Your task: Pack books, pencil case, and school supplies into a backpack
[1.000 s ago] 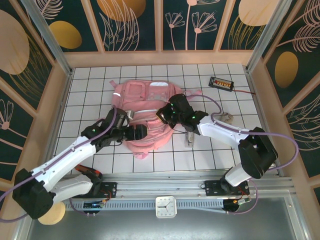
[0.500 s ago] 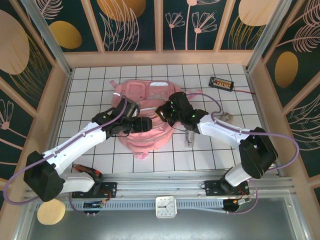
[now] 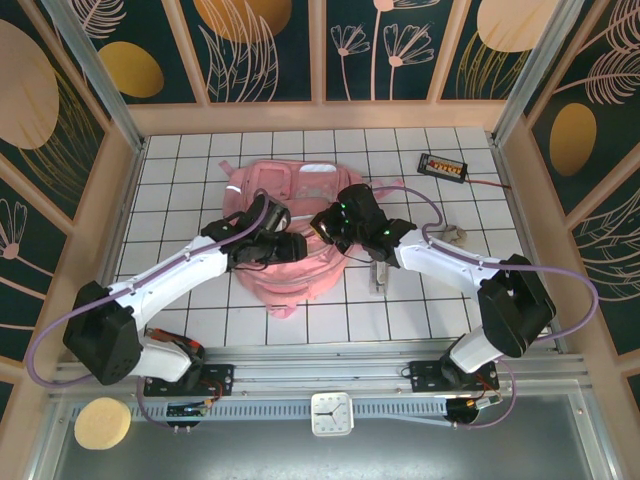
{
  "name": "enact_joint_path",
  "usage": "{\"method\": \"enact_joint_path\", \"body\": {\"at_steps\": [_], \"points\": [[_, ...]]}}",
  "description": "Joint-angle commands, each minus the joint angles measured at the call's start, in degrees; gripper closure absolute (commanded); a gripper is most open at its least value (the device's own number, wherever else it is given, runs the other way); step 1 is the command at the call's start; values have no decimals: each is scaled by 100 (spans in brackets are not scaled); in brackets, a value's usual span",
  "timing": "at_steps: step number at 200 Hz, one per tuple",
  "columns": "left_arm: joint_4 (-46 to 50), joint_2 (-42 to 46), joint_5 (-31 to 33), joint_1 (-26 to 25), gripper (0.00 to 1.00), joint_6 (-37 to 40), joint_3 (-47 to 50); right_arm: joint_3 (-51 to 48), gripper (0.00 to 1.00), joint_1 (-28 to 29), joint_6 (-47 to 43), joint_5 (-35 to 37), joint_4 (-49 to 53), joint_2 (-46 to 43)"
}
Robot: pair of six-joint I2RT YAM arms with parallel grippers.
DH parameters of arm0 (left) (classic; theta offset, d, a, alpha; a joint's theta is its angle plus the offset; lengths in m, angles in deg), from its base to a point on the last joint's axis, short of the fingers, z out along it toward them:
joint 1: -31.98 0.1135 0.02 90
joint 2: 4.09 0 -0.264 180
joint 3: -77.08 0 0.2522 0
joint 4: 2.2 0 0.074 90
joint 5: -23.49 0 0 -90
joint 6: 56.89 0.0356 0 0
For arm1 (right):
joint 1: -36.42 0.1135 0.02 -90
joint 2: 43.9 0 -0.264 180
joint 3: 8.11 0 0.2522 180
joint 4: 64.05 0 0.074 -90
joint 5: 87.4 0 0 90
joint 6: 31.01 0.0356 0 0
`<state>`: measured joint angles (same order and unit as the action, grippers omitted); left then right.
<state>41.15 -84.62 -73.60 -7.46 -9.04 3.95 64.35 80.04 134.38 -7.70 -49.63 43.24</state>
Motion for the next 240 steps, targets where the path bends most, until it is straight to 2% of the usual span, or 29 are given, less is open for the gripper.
{"method": "enact_joint_path", "body": {"at_steps": [1, 9, 38, 62, 82, 113, 144, 164, 187, 214, 240], "points": [[-288, -89, -87, -46, 63, -95, -129, 254, 100, 77, 34, 143, -351, -289], [-324, -102, -58, -42, 68, -138, -127, 248, 100, 86, 36, 152, -348, -295], [-154, -112, 113, -46, 100, -154, -185, 230, 100, 70, -5, 210, -217, -370], [510, -58, 414, -46, 100, 155, -335, 137, 100, -56, -115, 279, 66, -556], [1235, 91, 946, -35, 100, 471, -370, 15, 100, -269, -256, 318, 393, -785], [1880, 426, 1592, 132, 100, 811, -47, -49, 100, -641, -620, 315, 903, -1054], [1972, 975, 1751, 1028, 100, 1120, 330, -16, 100, -1035, -1055, 143, 1261, -1162], [1839, 988, 1791, 1549, 100, 1456, 438, 26, 100, -1197, -1344, -135, 1410, -1133], [1734, 587, 2295, 1704, 100, 1675, 40, 104, 100, -1579, -1685, -400, 1584, -1025], [1497, 93, 2376, 1993, 100, 1842, -100, 197, 100, -1736, -1798, -551, 1613, -1002], [1480, 335, 2520, 1997, 58, 1785, -75, 368, 100, -1729, -1712, -733, 1409, -901]]}}
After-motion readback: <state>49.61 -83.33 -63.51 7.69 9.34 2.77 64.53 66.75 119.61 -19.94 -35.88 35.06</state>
